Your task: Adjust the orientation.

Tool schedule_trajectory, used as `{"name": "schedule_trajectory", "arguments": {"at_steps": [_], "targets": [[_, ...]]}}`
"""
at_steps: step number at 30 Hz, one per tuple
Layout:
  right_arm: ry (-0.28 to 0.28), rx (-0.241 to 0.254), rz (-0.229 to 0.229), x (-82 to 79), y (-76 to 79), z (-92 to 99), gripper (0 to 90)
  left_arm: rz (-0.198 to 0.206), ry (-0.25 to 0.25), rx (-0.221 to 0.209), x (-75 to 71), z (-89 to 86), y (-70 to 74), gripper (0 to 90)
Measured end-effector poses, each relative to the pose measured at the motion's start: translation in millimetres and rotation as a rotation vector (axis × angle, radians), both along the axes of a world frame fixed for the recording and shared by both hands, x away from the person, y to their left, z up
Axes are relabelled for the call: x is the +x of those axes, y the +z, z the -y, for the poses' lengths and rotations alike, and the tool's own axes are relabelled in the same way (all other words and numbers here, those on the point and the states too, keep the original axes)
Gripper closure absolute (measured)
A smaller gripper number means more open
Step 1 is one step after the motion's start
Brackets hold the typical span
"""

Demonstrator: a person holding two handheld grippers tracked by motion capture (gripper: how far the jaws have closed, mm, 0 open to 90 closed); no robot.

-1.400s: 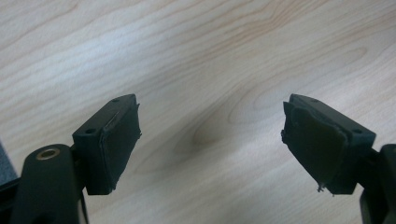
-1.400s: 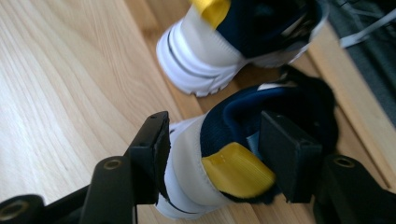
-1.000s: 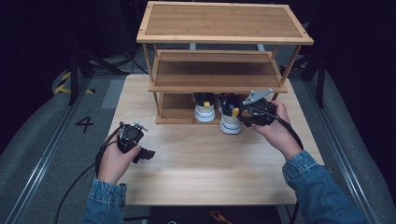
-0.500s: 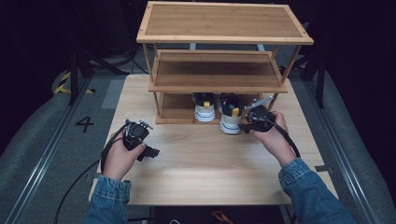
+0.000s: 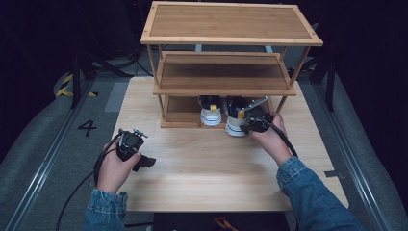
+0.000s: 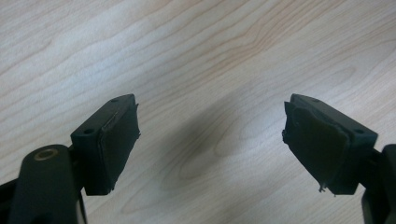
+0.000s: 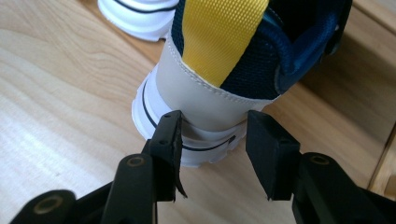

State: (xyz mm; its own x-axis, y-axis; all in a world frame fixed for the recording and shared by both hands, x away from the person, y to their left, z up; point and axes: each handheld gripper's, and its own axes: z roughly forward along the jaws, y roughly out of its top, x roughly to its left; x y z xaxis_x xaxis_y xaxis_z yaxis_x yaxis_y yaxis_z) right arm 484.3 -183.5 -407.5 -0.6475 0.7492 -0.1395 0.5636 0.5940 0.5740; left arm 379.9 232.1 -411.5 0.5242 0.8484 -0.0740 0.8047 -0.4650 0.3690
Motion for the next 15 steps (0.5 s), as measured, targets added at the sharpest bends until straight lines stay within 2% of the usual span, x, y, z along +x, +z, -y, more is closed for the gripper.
{"name": "schedule_trajectory", "arguments": {"at_steps": [8, 11, 13, 15], "targets": [[0.009, -0.023, 0.022, 15.5, -3.7, -6.4, 56.8, -0.008, 0.032, 0.002, -9.1, -10.1, -2.2, 18.5], [0.004, -0.014, 0.022, 20.6, -4.7, -7.8, 56.8, -0.009, 0.046, 0.0, -11.0, -12.2, -3.1, 18.5], [0.002, -0.006, 0.031, 22.9, -6.2, -8.7, 56.8, -0.011, 0.044, -0.001, -11.8, -13.3, -3.3, 18.5], [-0.001, -0.002, 0.062, 23.8, -8.8, -9.2, 56.8, -0.009, 0.042, -0.001, -12.3, -14.3, -3.9, 18.5]]}}
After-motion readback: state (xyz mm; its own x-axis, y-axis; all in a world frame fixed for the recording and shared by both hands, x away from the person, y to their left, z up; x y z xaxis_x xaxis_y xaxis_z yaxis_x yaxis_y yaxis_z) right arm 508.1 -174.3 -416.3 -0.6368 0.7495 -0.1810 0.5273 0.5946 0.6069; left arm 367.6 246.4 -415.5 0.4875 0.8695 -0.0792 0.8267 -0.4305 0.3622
